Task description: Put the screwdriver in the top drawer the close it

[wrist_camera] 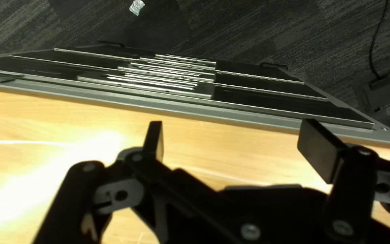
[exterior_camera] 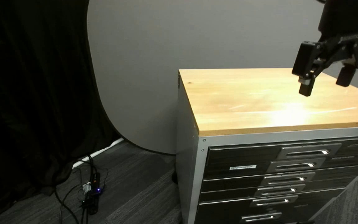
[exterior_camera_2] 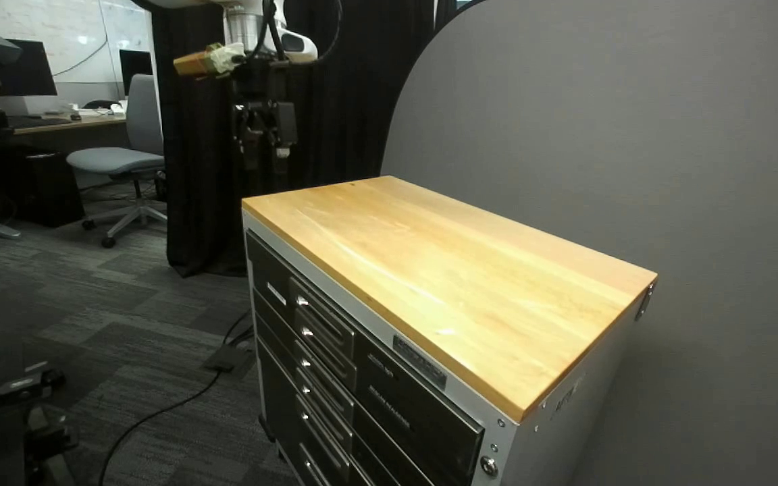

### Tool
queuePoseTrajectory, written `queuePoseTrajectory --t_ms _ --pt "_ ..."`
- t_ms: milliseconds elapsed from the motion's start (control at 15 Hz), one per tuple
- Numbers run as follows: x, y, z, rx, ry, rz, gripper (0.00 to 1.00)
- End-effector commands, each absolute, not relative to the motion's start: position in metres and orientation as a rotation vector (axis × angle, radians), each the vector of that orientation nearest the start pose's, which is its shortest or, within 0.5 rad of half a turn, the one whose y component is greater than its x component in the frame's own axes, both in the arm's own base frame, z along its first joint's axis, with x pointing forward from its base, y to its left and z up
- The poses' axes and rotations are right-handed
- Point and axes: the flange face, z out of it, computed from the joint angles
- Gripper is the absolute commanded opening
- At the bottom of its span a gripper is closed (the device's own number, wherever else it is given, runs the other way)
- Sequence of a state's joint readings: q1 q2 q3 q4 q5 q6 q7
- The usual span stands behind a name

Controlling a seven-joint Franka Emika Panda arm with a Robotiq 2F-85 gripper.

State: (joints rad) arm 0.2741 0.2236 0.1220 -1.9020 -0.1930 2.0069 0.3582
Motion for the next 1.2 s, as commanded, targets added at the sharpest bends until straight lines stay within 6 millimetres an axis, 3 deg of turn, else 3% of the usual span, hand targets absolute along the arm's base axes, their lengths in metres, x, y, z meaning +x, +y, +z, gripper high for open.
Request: queuePoseTrajectory --t_ms 0,267,400,1133 --pt "0.559 0.227 0.417 -3.314 -0.121 0.078 1.00" --pt "0.567 0.229 0.431 -3.288 -0.084 0.044 1.00" --pt "0.564 0.226 0.423 -3.301 -0.112 0.036 1.00" --pt "0.565 0.227 0.424 -3.297 -0.086 0.030 1.00"
